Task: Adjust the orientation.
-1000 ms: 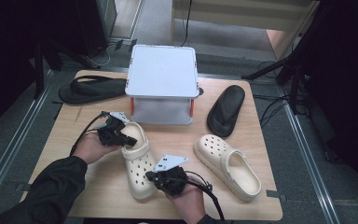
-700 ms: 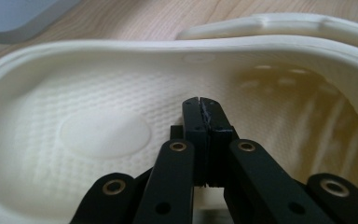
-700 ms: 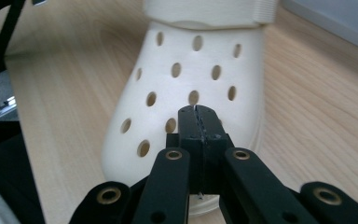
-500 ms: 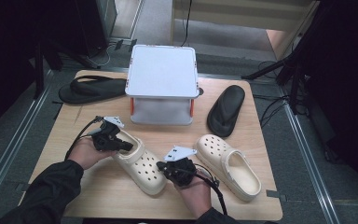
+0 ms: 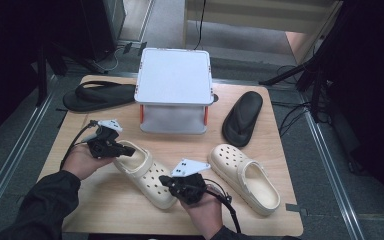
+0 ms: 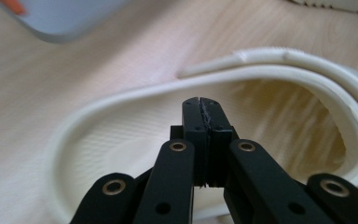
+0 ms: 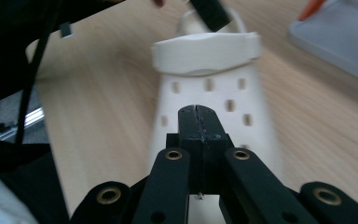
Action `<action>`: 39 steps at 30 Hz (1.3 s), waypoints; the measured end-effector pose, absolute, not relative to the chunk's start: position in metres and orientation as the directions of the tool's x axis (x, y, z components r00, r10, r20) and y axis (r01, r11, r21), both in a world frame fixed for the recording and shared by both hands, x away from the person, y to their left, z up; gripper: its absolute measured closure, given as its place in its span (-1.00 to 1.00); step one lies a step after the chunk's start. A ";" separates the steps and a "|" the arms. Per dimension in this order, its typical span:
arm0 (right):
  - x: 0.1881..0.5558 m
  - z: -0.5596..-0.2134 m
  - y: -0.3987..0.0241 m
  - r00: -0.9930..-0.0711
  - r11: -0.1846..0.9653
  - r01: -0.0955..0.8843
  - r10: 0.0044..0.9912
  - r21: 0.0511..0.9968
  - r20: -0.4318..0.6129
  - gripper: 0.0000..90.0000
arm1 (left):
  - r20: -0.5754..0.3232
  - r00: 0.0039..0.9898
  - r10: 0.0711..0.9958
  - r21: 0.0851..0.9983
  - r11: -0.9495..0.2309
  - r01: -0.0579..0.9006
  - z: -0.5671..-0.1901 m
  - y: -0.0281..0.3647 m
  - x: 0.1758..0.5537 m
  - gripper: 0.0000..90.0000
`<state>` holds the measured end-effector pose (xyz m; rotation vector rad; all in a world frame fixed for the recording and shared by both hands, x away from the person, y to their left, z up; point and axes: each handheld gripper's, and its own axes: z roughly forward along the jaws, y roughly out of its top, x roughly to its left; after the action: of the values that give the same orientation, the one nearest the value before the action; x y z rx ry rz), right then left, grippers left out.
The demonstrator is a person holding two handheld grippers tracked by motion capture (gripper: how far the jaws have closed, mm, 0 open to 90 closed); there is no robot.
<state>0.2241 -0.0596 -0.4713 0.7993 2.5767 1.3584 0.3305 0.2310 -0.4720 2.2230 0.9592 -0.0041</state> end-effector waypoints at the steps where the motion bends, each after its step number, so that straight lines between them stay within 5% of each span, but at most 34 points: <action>1: 0.220 -0.472 -0.057 -0.859 0.464 0.393 0.494 0.794 0.136 1.00 | -0.257 0.720 0.645 0.614 -0.466 0.637 -0.469 0.235 0.333 1.00; 20: 0.201 -0.507 -0.033 -0.891 0.573 0.391 0.431 0.720 0.142 1.00 | -0.244 0.684 0.687 0.581 -0.461 0.671 -0.491 0.240 0.380 1.00; 39: 0.234 -0.507 -0.065 -0.815 0.534 0.467 0.570 0.705 0.108 1.00 | -0.259 0.685 0.682 0.563 -0.470 0.680 -0.493 0.249 0.366 1.00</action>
<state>0.2345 -0.0646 -0.5068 0.8941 2.6305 1.1480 0.3656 0.2489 -0.4929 2.2447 1.0398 0.0026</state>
